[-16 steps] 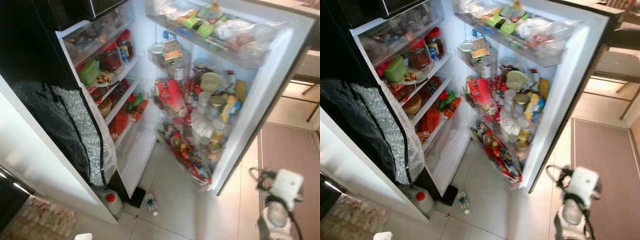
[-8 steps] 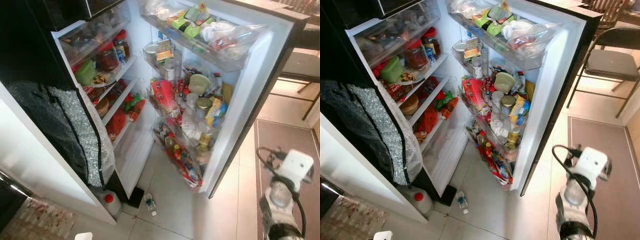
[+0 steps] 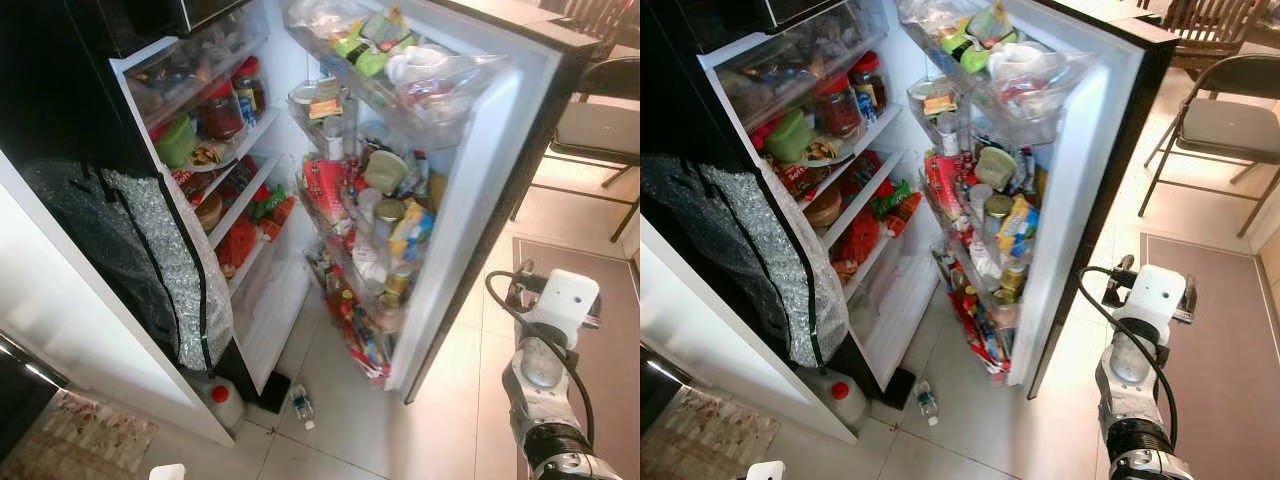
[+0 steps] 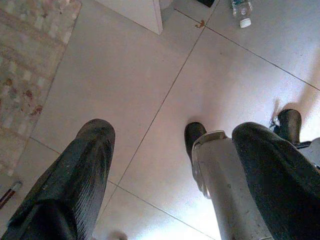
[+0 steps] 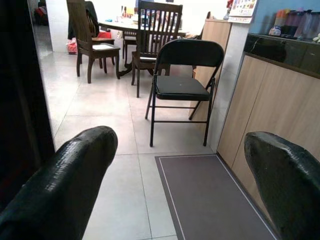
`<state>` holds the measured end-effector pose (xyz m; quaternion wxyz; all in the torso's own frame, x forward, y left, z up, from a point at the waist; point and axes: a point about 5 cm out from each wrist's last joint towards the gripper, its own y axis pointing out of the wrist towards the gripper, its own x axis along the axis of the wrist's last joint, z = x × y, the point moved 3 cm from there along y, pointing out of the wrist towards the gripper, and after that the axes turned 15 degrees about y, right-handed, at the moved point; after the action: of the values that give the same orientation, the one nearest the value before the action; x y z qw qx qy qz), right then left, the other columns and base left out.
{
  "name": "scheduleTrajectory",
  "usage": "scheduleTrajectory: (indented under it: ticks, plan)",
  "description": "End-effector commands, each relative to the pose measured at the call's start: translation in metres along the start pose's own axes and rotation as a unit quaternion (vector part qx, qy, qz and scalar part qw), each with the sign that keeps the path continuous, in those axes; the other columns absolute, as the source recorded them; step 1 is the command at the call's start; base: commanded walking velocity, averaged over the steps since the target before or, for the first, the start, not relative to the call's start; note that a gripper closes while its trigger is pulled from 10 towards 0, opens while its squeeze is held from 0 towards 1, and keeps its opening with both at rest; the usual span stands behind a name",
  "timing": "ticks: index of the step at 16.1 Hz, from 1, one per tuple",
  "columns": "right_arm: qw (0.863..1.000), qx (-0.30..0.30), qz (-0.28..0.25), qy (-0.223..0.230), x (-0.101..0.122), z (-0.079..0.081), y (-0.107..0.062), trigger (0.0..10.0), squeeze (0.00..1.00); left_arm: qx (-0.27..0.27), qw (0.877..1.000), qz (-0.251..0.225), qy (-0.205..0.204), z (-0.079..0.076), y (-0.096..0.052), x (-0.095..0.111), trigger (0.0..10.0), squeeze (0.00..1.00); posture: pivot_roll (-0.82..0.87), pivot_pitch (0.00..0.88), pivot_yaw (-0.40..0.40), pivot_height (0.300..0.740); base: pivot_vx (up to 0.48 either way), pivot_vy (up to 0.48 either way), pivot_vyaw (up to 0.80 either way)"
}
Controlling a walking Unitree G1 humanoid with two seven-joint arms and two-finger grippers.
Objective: Restocking fridge
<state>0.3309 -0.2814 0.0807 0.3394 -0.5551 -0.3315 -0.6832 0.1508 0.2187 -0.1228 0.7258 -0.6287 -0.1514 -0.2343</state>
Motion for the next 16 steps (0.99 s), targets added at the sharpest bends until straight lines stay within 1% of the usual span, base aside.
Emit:
scheduleTrajectory:
  ticks: [1, 3, 5, 6, 7, 10, 13, 16]
  plan:
    - [1.0, 0.008, -0.003, 0.01, 0.004, 0.007, 0.002, 10.0, 0.0, -0.001, 1.0, 0.008, -0.002, 0.001, -0.001, -0.004, 10.0, 0.0, -0.19, 0.0, 0.056, 0.74, 0.0, 0.0, 0.0]
    - [1.0, 0.019, 0.0, 0.008, 0.003, 0.011, 0.001, 10.0, 0.0, -0.001, 1.0, 0.008, -0.002, 0.001, -0.001, -0.004, 10.0, 0.0, -0.19, 0.0, 0.056, 0.74, 0.0, 0.0, 0.0]
    - [0.998, 0.054, 0.01, 0.016, 0.002, 0.025, 0.0, 10.0, 0.0, 0.0, 1.0, 0.008, -0.002, 0.001, -0.001, -0.004, 10.0, 0.0, -0.19, 0.0, 0.055, 0.74, 0.0, 0.0, 0.0]
    - [0.994, 0.105, 0.011, 0.019, 0.003, 0.044, -0.003, 10.0, 0.0, 0.0, 1.0, 0.008, -0.002, 0.001, -0.001, -0.005, 10.0, 0.0, -0.19, 0.0, 0.055, 0.74, 0.0, 0.0, 0.0]
    - [0.991, 0.132, 0.007, 0.013, 0.005, 0.054, -0.005, 10.0, 0.0, 0.0, 1.0, 0.008, -0.001, 0.001, -0.001, -0.005, 10.0, 0.0, -0.19, 0.0, 0.053, 0.74, 0.0, 0.0, 0.0]
    - [0.989, 0.147, 0.007, 0.011, 0.005, 0.061, -0.007, 10.0, 0.0, -0.001, 1.0, 0.008, -0.002, 0.001, -0.001, -0.005, 10.0, 0.0, -0.19, 0.0, 0.049, 0.74, 0.0, 0.0, 0.0]
    - [0.985, 0.175, 0.004, 0.008, 0.006, 0.068, -0.01, 10.0, 0.0, -0.001, 1.0, 0.008, -0.004, 0.0, -0.001, -0.005, 10.0, 0.0, -0.19, 0.0, 0.046, 0.74, 0.0, 0.0, 0.0]
    - [0.979, 0.205, 0.007, 0.018, 0.007, 0.079, -0.014, 10.0, 0.0, -0.001, 1.0, 0.008, -0.004, 0.0, -0.001, -0.005, 10.0, 0.0, -0.19, 0.0, 0.047, 0.74, 0.0, 0.0, 0.0]
